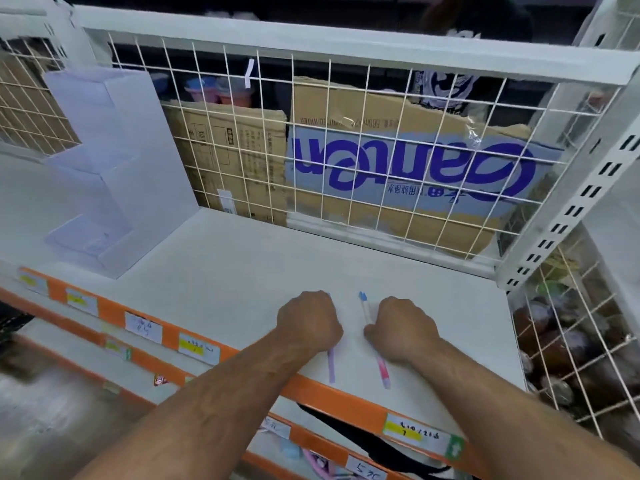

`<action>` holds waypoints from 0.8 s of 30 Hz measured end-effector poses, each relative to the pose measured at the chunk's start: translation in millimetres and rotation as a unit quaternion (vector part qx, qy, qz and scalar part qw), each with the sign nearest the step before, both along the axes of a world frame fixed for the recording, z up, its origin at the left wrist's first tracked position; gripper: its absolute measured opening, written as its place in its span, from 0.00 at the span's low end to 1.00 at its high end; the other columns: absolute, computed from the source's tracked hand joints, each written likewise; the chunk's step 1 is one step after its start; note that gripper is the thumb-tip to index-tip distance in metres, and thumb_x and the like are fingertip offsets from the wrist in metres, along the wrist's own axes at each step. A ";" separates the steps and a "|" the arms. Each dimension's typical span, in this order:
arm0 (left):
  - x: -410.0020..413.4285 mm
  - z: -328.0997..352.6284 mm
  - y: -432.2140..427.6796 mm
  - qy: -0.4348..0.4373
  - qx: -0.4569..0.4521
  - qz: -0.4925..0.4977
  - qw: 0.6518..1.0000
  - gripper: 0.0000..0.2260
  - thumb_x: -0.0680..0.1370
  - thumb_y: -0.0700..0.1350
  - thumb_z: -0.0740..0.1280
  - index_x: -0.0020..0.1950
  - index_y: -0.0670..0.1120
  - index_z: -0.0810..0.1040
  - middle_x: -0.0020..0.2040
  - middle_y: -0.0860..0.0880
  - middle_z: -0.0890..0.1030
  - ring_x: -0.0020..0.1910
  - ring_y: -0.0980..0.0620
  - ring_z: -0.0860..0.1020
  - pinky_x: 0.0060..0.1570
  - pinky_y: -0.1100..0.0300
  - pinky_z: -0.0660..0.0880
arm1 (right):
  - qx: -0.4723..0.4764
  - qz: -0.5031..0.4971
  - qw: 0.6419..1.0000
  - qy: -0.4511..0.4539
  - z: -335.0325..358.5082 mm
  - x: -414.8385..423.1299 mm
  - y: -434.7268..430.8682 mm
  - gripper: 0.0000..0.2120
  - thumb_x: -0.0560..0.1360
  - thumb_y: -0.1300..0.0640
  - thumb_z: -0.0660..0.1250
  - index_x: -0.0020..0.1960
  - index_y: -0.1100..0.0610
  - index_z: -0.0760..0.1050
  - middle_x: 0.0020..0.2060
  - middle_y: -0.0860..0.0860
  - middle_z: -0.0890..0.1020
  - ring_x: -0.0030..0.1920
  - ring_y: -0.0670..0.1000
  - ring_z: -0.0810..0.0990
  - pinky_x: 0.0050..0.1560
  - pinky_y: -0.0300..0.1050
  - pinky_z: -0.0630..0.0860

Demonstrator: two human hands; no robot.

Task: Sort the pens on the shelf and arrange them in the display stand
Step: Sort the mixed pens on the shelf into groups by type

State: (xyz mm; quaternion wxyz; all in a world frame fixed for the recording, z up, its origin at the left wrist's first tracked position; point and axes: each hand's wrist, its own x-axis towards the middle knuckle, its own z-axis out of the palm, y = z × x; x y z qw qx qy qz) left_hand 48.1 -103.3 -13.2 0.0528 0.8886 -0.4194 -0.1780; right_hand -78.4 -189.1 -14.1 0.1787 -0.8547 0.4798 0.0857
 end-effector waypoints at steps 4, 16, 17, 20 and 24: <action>6.3 -1.6 1.6 0.051 -0.014 0.044 0.998 0.06 0.73 0.43 0.66 0.40 0.46 0.70 0.45 0.48 0.79 0.47 0.47 0.81 0.39 0.61 0.73 | 0.031 -0.017 0.999 -0.024 -0.3 5.3 -1.0 0.09 0.72 0.50 0.66 0.39 0.52 0.69 0.37 0.47 0.74 0.38 0.50 0.75 0.33 0.41 0.67; 24.4 26.7 71.2 0.115 -0.220 0.188 0.950 0.08 0.75 0.43 0.68 0.49 0.39 0.80 0.44 0.45 0.84 0.45 0.47 0.81 0.43 0.57 0.76 | 0.194 -0.018 0.931 -0.310 31.6 40.3 44.1 0.05 0.72 0.60 0.69 0.44 0.61 0.75 0.24 0.51 0.80 0.22 0.50 0.76 0.29 0.43 0.74; 26.5 29.1 82.3 0.111 -0.229 0.202 0.946 0.08 0.75 0.43 0.68 0.48 0.39 0.80 0.43 0.44 0.84 0.44 0.47 0.81 0.41 0.57 0.75 | 0.206 -0.012 0.925 -0.319 33.9 44.9 52.4 0.05 0.72 0.61 0.69 0.45 0.61 0.75 0.24 0.52 0.80 0.21 0.50 0.76 0.28 0.42 0.73; 35.5 34.5 115.5 0.097 -0.242 0.235 0.936 0.10 0.74 0.43 0.68 0.46 0.36 0.81 0.44 0.41 0.84 0.40 0.45 0.79 0.41 0.54 0.75 | 0.229 0.011 0.918 -0.322 39.5 61.3 80.4 0.04 0.71 0.61 0.69 0.45 0.61 0.76 0.26 0.55 0.81 0.22 0.51 0.76 0.29 0.44 0.74; 54.4 40.3 161.0 0.082 -0.262 0.268 0.923 0.10 0.73 0.43 0.68 0.45 0.35 0.81 0.43 0.39 0.83 0.42 0.41 0.81 0.43 0.50 0.76 | 0.237 0.054 0.916 -0.318 41.3 91.3 118.7 0.03 0.70 0.60 0.69 0.42 0.60 0.76 0.27 0.57 0.82 0.25 0.56 0.77 0.32 0.49 0.77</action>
